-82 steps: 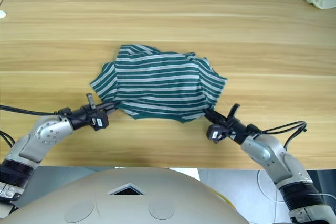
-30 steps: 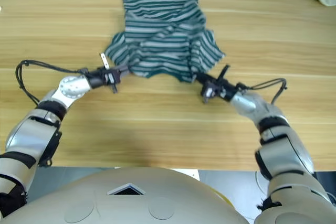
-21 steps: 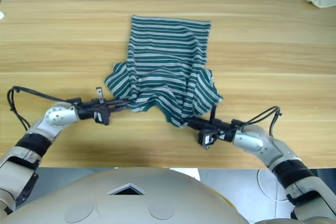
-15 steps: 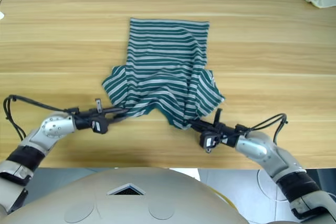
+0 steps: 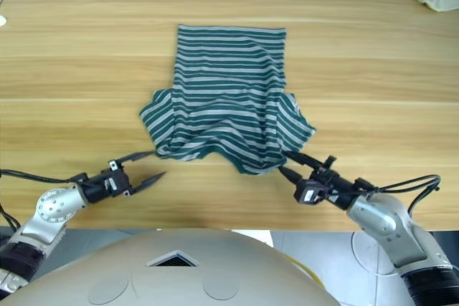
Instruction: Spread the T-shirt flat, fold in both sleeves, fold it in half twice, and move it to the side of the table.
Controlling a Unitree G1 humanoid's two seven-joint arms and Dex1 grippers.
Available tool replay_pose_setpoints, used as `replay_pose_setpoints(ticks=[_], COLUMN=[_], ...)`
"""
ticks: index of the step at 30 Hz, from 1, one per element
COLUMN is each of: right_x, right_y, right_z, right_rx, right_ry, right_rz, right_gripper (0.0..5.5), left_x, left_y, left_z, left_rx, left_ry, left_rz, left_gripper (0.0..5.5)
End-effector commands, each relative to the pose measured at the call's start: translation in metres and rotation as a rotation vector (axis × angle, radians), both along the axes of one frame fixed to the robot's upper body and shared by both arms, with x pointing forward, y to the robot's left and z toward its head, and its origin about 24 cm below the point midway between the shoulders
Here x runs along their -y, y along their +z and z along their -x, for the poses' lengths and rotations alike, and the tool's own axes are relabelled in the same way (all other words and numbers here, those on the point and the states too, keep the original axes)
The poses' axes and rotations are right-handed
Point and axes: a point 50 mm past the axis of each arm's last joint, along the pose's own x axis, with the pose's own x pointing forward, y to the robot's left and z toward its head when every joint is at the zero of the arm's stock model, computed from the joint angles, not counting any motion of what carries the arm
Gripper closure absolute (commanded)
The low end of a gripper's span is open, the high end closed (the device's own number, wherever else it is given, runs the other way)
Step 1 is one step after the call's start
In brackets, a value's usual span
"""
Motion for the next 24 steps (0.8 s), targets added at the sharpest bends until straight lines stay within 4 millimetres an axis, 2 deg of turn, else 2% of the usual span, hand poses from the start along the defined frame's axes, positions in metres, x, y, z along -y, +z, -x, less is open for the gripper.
replay_pose_setpoints(ticks=[1, 4, 6, 10, 11, 13, 15, 19, 21, 24], right_x=[-0.04, -0.053, -0.053, -0.049, -0.045, -0.03, -0.023, -0.019, -0.012, -0.011], right_y=[0.02, 0.0, -0.027, -0.057, -0.066, -0.08, -0.08, -0.061, -0.042, -0.023], right_z=[-0.022, -0.045, -0.051, -0.048, -0.044, -0.02, -0.003, 0.012, 0.015, 0.006], right_rx=[0.124, 0.13, 0.087, 0.0, -0.039, -0.162, -0.213, -0.214, -0.174, -0.083], right_ry=[0.131, 0.134, 0.148, 0.171, 0.192, 0.262, 0.277, 0.287, 0.237, 0.163], right_rz=[-0.137, -0.059, 0.087, 0.202, 0.245, 0.321, 0.311, 0.257, 0.226, 0.152], right_gripper=[3.51, 3.51, 3.51, 3.51, 3.51, 3.51, 3.51, 3.51, 3.51, 3.51], left_x=[0.014, 0.017, 0.019, 0.02, 0.018, 0.01, 0.006, -0.001, -0.005, -0.009], left_y=[0.026, 0.024, 0.023, 0.025, 0.028, 0.032, 0.036, 0.041, 0.041, 0.03], left_z=[-0.024, -0.031, -0.033, -0.04, -0.045, -0.055, -0.063, -0.069, -0.072, -0.074], left_rx=[0.067, 0.064, 0.063, 0.097, 0.117, 0.165, 0.2, 0.239, 0.237, 0.217], left_ry=[-0.01, 0.012, 0.025, 0.066, 0.091, 0.125, 0.13, 0.111, 0.1, 0.095], left_rz=[0.207, 0.217, 0.223, 0.241, 0.244, 0.203, 0.167, 0.082, 0.033, -0.066], left_gripper=[2.71, 2.71, 2.71, 2.71, 2.71, 2.71, 2.71, 2.71, 2.71, 2.71])
